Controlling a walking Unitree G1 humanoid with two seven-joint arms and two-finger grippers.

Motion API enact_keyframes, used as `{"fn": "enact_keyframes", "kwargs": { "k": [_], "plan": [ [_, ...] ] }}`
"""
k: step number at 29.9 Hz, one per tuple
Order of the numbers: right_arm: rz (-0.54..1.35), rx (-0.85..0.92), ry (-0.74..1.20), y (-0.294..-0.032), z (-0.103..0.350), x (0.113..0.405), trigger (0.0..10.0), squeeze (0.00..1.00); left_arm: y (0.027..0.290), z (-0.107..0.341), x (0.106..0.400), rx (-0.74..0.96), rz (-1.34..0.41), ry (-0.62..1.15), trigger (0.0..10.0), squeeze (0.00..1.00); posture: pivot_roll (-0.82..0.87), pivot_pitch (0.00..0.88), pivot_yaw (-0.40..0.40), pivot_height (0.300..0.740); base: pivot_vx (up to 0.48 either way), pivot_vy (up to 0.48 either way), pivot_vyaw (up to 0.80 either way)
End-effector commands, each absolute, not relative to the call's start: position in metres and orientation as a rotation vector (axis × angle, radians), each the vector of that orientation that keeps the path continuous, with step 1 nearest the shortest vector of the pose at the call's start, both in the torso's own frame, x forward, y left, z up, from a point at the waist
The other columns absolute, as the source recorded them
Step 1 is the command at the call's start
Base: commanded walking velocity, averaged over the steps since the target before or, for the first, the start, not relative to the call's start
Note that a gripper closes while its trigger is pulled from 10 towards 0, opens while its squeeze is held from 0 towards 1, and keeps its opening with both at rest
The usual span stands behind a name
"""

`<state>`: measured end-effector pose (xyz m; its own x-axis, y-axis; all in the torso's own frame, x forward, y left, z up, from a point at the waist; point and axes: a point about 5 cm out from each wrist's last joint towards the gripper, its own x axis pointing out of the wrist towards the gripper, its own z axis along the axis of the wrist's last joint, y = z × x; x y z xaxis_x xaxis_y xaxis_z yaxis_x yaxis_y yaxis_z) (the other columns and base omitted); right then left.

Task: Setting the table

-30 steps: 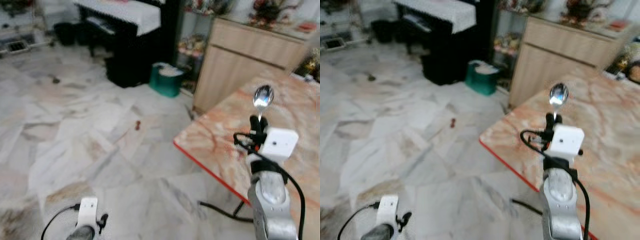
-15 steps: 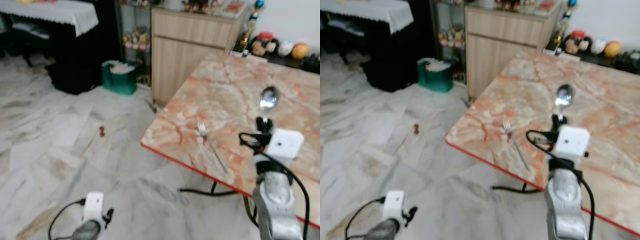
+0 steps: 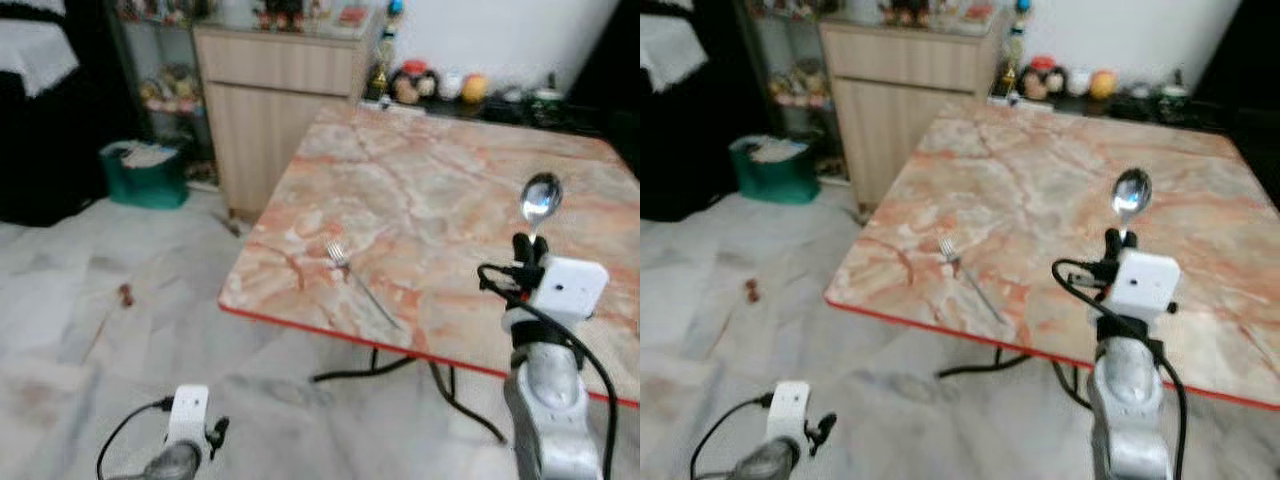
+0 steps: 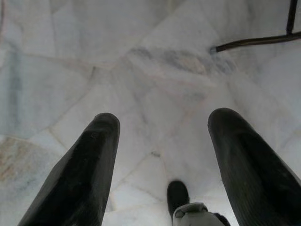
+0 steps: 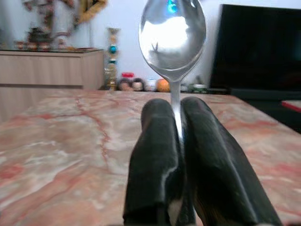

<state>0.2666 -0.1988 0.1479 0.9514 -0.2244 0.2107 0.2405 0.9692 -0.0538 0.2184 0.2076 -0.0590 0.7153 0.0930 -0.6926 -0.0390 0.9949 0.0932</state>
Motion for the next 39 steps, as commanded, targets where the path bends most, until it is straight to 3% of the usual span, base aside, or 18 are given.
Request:
{"fn": "enact_keyframes", "kwargs": {
  "k": [1, 24, 39],
  "plan": [
    [-0.251, -0.097, -0.233, -0.203, 0.154, 0.265, 10.0, 0.00, 0.203, -0.061, 0.216, 0.083, 0.052, 0.788, 10.0, 0.00, 0.05, 0.000, -0.011, 0.740, 0.000, 0.000, 0.00],
    [-0.252, -0.104, -0.233, -0.204, 0.153, 0.266, 10.0, 0.00, 0.221, -0.072, 0.192, 0.053, 0.129, 0.869, 10.0, 0.00, 0.06, 0.000, -0.021, 0.740, 0.000, 0.000, 0.00],
    [-0.246, -0.103, -0.227, -0.204, 0.154, 0.269, 10.0, 0.00, 0.215, -0.070, 0.198, 0.046, 0.119, 0.852, 10.0, 0.00, 0.06, 0.000, -0.029, 0.740, 0.000, 0.000, -0.75]
  ]
}}
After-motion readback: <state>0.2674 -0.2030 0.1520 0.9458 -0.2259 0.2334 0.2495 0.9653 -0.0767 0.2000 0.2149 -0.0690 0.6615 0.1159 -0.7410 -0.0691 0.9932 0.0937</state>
